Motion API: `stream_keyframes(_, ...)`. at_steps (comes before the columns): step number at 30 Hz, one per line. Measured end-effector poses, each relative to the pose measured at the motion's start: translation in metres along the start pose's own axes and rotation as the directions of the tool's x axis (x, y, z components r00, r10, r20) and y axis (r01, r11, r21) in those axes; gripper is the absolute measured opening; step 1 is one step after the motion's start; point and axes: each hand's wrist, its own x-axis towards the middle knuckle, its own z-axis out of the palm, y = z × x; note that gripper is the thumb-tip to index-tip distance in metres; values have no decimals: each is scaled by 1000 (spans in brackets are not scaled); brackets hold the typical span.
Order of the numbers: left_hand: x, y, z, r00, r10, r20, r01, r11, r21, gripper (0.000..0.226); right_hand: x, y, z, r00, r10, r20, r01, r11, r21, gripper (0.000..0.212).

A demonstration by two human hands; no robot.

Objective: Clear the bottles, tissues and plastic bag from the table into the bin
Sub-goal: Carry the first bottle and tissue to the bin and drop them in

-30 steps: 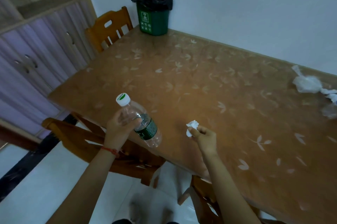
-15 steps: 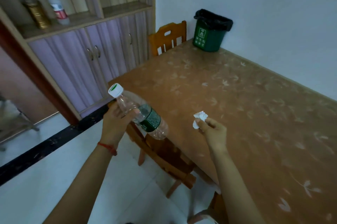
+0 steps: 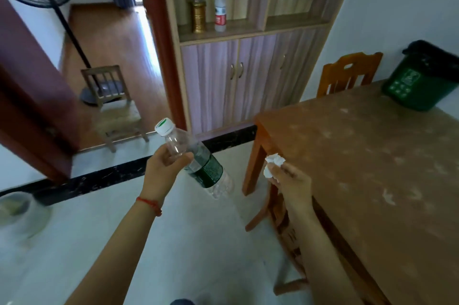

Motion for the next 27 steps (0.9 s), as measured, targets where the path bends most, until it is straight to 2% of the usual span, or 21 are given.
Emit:
stream_keyframes(5, 16, -6, -66, 994, -15, -109, 23, 997, 75, 23, 4, 5, 82, 992, 27, 122, -25, 999, -22, 13)
stream_keyframes(11, 37, -18, -115, 974, -64, -217, 90, 990, 110, 19, 16, 3, 149, 963, 51, 265, -31, 996, -79, 5)
stream_keyframes(16, 67, -30, -136, 956, -98, -277, 128, 987, 93, 26, 50, 0, 194, 937, 33, 347, 0, 996, -94, 21)
stream_keyframes(19, 98, -34, -142, 948, -107, -301, 137, 987, 79, 22, 79, -2, 222, 927, 45, 373, -25, 998, -58, 8)
stream_keyframes(23, 151, -38, -143, 943, -122, -310, 153, 985, 79, 19, 123, -12, 257, 917, 65, 395, -69, 998, -5, 16)
stream_keyframes(27, 209, -39, -147, 934, -120, -335, 164, 980, 108, 22, 168, -23, 290, 900, 100, 424, -108, 994, -5, 6)
